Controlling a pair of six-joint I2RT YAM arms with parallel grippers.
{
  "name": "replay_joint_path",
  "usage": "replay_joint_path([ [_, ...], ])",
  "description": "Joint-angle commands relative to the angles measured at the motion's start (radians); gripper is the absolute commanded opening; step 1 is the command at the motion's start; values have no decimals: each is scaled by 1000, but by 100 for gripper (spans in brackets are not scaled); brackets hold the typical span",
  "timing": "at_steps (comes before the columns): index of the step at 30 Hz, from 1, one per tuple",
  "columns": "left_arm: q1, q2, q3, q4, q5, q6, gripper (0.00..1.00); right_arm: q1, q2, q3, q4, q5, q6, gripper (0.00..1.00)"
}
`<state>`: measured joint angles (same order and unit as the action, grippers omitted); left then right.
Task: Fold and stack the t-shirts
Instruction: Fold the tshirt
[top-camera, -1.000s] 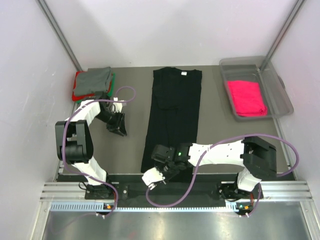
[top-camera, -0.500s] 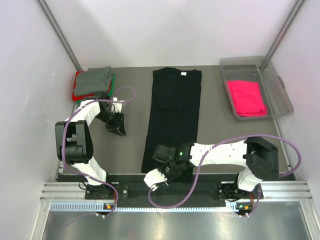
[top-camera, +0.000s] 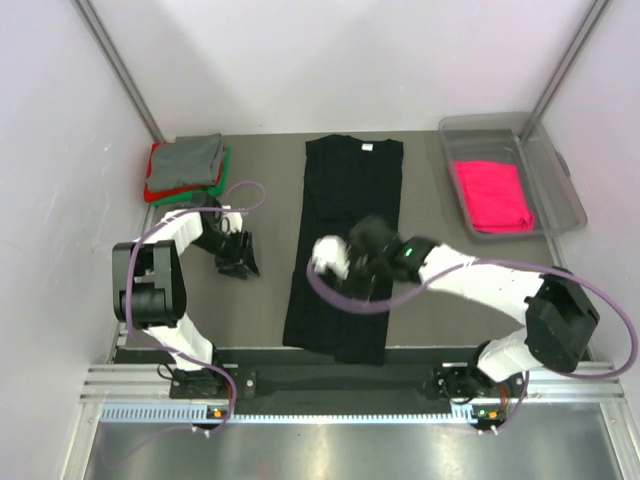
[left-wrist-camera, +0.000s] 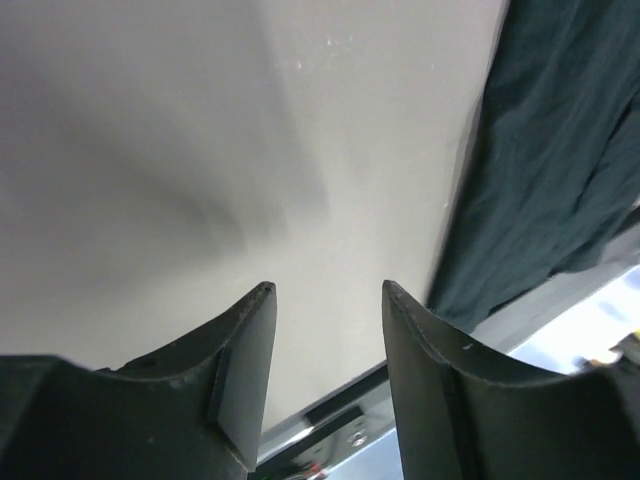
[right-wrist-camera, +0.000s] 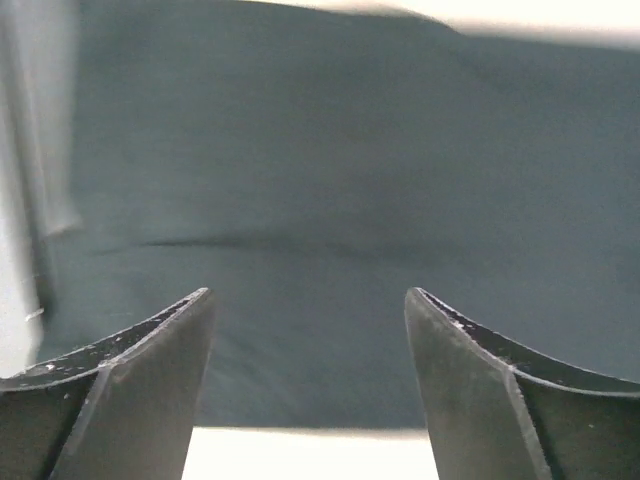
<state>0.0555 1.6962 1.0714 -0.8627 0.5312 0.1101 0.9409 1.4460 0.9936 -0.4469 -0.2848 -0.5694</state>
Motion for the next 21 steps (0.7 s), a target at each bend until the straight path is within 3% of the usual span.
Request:
replay_joint_path([
  [1,4,-67,-88,137,123,-150,50,-238,-81,54,6,-117,299,77],
  [6,-29,-23,-107,173,164,-205,52,-563,-12,28,-154,-411,526,73],
  [9,-51,45,-85,122,188,-188,53,-668,-9,-81,-148,-499,606,72],
  [15,-166,36,-85,109,175,-199,55,-674,33,-102,-352,-565,693,70],
  [21,-311,91,-91,106,121,-236,56,-674,-51,-372,-282,-583,950,65],
])
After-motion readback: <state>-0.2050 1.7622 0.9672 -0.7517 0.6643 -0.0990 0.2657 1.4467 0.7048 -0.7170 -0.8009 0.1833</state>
